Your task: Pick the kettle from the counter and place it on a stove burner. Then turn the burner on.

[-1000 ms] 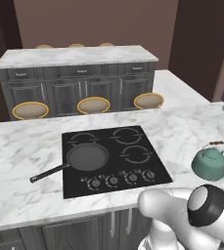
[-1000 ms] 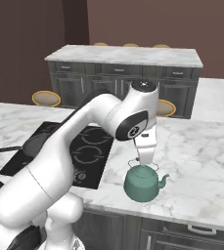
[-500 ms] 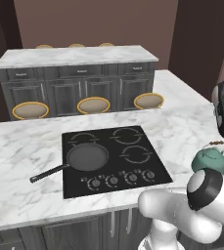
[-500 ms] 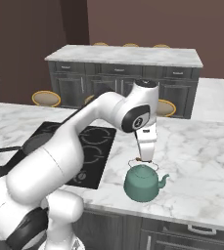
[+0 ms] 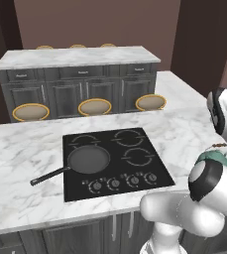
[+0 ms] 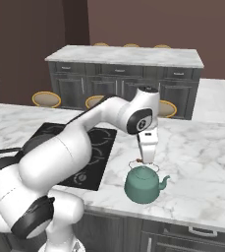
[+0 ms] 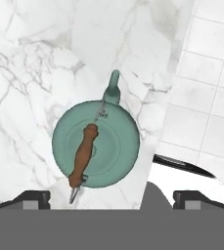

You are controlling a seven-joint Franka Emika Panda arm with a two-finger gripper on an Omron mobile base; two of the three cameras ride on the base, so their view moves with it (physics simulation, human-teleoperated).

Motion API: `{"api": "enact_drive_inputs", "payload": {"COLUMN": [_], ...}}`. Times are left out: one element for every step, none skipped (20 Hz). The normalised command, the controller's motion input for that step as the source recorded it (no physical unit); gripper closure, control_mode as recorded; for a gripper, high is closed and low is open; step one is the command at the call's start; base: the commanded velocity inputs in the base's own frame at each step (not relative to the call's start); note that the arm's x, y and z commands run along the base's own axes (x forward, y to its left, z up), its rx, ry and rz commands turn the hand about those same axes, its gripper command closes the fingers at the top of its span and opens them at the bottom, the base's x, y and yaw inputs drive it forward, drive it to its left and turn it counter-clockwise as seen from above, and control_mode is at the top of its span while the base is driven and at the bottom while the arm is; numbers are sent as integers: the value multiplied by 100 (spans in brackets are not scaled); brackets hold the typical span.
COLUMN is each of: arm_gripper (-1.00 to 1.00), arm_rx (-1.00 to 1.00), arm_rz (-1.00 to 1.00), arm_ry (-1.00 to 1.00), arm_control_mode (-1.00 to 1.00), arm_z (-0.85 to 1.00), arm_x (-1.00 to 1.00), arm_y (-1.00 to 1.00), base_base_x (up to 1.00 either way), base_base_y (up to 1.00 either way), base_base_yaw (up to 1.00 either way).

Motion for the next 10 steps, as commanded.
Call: {"api": "enact_drive_inputs", "payload": {"arm_gripper": [-100,-100,-100,-100,-100,-100,-100,-100,-100,-100], "arm_rx": [0,0,0,0,0,0,0,0,0,0], "arm_rz": [0,0,0,0,0,0,0,0,0,0], "arm_ry": [0,0,0,0,0,0,0,0,0,0], "arm_control_mode": [-100,-100,-100,-100,-100,-100,-100,-100,-100,-100], "arm_z": [-31,-31,-34,-34,-33,-30,-29,-30,-32,-31], "arm_x": [12,10,9,9,11,17,18,20,25,28], "arm_y": [-11,-14,-15,-16,-19,-19,-19,-17,-16,-16], "base_base_x": [0,0,0,0,0,0,0,0,0,0], "base_base_y": [0,0,0,0,0,0,0,0,0,0], "base_base_yaw": [0,0,0,0,0,0,0,0,0,0]}}
